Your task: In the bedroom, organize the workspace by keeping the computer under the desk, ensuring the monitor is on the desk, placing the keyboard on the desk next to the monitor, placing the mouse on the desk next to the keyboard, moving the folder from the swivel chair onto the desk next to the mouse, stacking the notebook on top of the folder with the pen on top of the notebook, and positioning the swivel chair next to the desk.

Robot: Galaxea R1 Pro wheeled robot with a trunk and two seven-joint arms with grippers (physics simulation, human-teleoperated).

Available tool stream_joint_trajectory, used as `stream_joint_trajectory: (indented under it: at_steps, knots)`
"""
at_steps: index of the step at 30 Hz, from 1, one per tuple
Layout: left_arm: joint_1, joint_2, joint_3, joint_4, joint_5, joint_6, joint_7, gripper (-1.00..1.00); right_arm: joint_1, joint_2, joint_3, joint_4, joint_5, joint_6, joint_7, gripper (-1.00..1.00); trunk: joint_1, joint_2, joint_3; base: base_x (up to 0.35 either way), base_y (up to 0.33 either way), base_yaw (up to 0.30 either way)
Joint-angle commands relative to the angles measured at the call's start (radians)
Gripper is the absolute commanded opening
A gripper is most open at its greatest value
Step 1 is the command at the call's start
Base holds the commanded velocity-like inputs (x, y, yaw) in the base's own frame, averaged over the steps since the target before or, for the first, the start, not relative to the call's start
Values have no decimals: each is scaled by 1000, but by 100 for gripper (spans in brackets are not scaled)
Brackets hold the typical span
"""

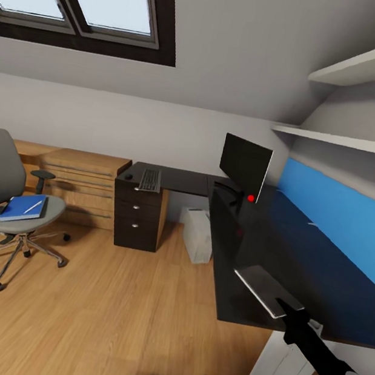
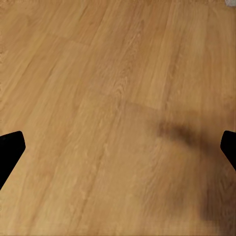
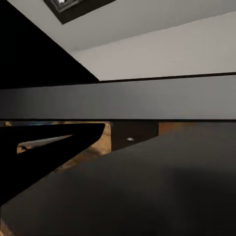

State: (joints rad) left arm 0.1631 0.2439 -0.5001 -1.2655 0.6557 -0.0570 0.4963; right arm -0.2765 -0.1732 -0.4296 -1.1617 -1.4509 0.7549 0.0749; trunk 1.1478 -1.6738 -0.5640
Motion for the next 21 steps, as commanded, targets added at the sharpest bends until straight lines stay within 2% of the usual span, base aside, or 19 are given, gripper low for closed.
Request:
stream_joint_trajectory:
  at_steps: [1, 2, 3, 7, 9, 10, 12, 13, 15, 16, 17, 21]
  knots:
    - [0, 1, -3, -1, 11, -6, 5, 100, 0, 6, 1, -6, 11, 5, 6, -100, -4, 7, 2, 0, 0, 0]
    - [0, 1, -3, -1, 11, -6, 5, 100, 0, 19, 13, -17, 15, 5, 5, -100, -8, 14, 6, 0, 0, 0]
    - [0, 1, -3, 0, 11, -6, 5, 100, 0, 39, 43, -38, 27, 1, 4, -100, -12, 21, 9, 0, 0, 0]
    - [0, 1, -3, 0, 12, -6, 4, 100, -1, 68, 95, -71, 54, -47, 1, -100, -19, 35, 15, 0, 0, 0]
    - [0, 1, -2, 0, 13, -6, 4, 100, -3, 89, 133, -87, 72, -116, -1, -100, -19, 35, 15, 0, 0, 0]
    - [0, 1, -2, 0, 12, -6, 4, 100, -7, 104, 166, -99, 85, -170, -4, -100, -19, 35, 15, 0, 0, 0]
    - [0, 2, -1, 0, 12, -6, 4, 100, -13, 117, 204, -108, 98, -226, -10, -100, -19, 35, 15, 0, 0, 0]
    - [0, 2, -1, 0, 12, -6, 4, 100, -19, 130, 243, -114, 107, -284, -16, -100, -19, 35, 15, 0, 0, 0]
    - [0, 2, 0, 0, 12, -6, 4, 100, -24, 144, 280, -118, 113, -343, -20, -100, -19, 35, 15, 0, 0, 0]
    - [0, 2, 2, 0, 12, -7, 4, 100, -28, 172, 327, -121, 117, -434, -24, -100, -19, 35, 15, 0, 0, 0]
    - [0, 2, 4, 0, 12, -7, 4, 100, -29, 196, 353, -123, 120, -495, -24, -100, -19, 35, 15, 0, 7, 0]
    - [0, 2, 7, 0, 12, -7, 4, 100, -30, 243, 385, -122, 123, -626, -24, -100, -19, 35, 15, 45, 88, 0]
